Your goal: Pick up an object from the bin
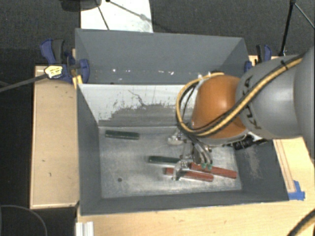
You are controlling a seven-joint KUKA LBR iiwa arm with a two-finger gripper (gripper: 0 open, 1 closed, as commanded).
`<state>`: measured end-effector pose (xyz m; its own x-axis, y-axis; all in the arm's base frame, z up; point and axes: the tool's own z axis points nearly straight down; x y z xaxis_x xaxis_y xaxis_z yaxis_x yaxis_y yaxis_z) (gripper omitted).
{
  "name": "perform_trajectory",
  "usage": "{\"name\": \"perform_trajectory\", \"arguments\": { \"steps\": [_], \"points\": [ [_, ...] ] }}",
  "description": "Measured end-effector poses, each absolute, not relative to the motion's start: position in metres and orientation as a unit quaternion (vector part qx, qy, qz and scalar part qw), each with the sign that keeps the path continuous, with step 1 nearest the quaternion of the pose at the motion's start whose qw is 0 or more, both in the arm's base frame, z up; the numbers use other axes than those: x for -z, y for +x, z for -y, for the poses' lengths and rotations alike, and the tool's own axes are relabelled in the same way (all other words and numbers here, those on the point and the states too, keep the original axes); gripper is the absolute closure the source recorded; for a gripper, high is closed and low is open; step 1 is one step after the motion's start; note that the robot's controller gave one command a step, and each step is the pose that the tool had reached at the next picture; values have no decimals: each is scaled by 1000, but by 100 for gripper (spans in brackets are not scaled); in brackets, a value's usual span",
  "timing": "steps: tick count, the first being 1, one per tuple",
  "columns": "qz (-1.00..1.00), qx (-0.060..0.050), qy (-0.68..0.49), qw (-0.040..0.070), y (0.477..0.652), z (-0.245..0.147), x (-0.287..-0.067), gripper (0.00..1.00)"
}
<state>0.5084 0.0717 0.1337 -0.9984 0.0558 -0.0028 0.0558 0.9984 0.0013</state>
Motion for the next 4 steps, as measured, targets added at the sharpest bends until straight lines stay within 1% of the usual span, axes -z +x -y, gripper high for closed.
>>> {"name": "perform_trajectory", "arguments": {
  "steps": [1,2,3,4],
  "points": [
    [-999,-1,50,3,507,-76,-80,0],
    [-996,-2,89,9,497,-80,-75,100],
    [-996,-2,89,9,497,-80,-75,100],
    [-996,-1,89,4,495,-80,-78,100]
  ]
}}
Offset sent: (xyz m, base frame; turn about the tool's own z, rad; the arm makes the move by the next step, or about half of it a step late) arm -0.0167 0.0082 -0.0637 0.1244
